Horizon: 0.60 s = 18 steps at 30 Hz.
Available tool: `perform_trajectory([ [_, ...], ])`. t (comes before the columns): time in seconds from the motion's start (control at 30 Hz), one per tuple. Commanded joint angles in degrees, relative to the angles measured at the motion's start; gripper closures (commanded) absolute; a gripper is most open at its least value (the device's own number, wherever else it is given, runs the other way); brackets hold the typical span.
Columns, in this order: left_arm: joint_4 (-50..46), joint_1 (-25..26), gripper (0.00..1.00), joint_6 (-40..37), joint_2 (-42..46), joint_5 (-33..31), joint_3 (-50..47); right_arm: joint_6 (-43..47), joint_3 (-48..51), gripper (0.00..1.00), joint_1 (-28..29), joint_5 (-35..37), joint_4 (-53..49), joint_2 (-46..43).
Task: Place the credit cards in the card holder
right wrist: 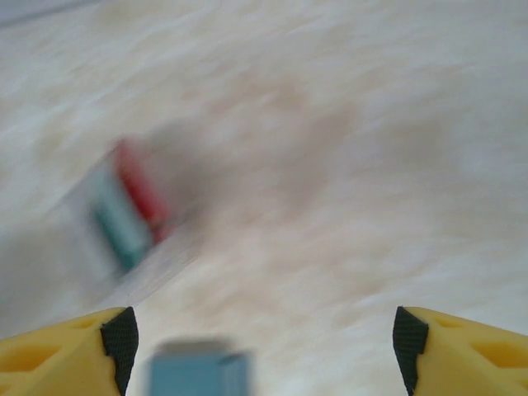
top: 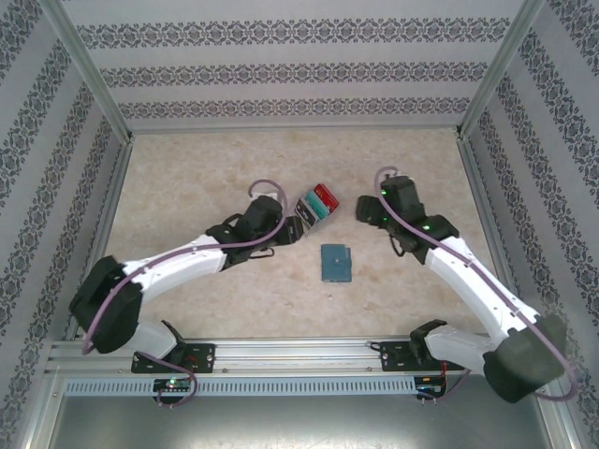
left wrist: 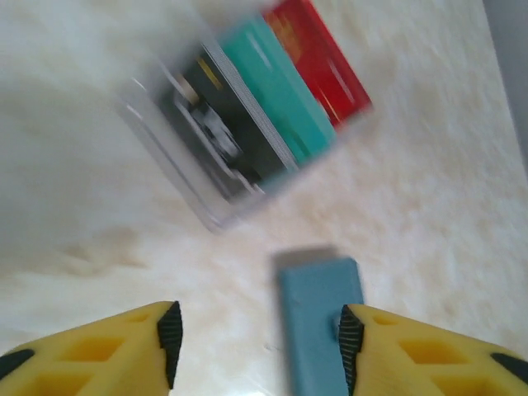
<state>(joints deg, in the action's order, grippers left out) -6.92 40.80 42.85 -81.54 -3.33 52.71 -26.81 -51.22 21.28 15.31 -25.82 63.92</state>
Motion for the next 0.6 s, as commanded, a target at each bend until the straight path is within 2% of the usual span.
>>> perform_trajectory([
  [0.0, -8.3, -3.8, 0.19, -12.5, 5.3, -22.1, -1.9, 14.3, 8.5, 0.13, -4.7, 18.2, 14.0, -0.1],
  [0.03, -8.9, -5.5, 0.02, -14.3, 6.5, -27.0, -2.5, 19.2, 12.0, 0.07, -6.2, 19.2, 21.0, 0.1],
  [0.07, -8.9, -7.5, 0.01, -15.6, 7.5, -30.1, -3.1, 21.7, 14.9, 0.02, -8.1, 19.1, 27.6, 1.0],
  [0.1, -8.8, -10.2, 0.01, -16.1, 7.9, -31.3, -3.7, 22.6, 17.1, 0.02, -10.1, 16.6, 32.0, 2.6],
  [0.17, -7.3, -16.5, 0.01, -17.8, 7.6, -33.4, -4.9, 23.9, 17.5, 0.02, -12.9, 10.6, 34.4, 6.8],
  [0.27, -2.3, -21.5, 0.01, -24.2, 5.8, -37.5, -6.8, 25.5, 19.4, 0.02, -13.2, 12.8, 43.0, 13.5],
  [0.33, 7.5, -23.6, 0.01, -32.2, 4.9, -35.8, -10.5, 27.9, 21.6, 0.02, -13.9, 9.3, 51.1, 15.2],
  [0.4, 17.4, -25.2, 0.01, -36.9, 3.5, -33.4, -14.6, 28.8, 21.7, 0.02, -14.1, 7.3, 54.9, 15.4],
  [0.47, 26.2, -27.0, 0.01, -39.1, 1.7, -28.5, -17.7, 26.5, 22.9, 0.02, -16.5, -1.8, 58.4, 15.8],
  [0.57, 35.6, -27.5, 0.01, -45.7, -2.0, -25.5, -19.9, 26.2, 27.9, 0.03, -18.7, -11.3, 73.8, 21.0],
])
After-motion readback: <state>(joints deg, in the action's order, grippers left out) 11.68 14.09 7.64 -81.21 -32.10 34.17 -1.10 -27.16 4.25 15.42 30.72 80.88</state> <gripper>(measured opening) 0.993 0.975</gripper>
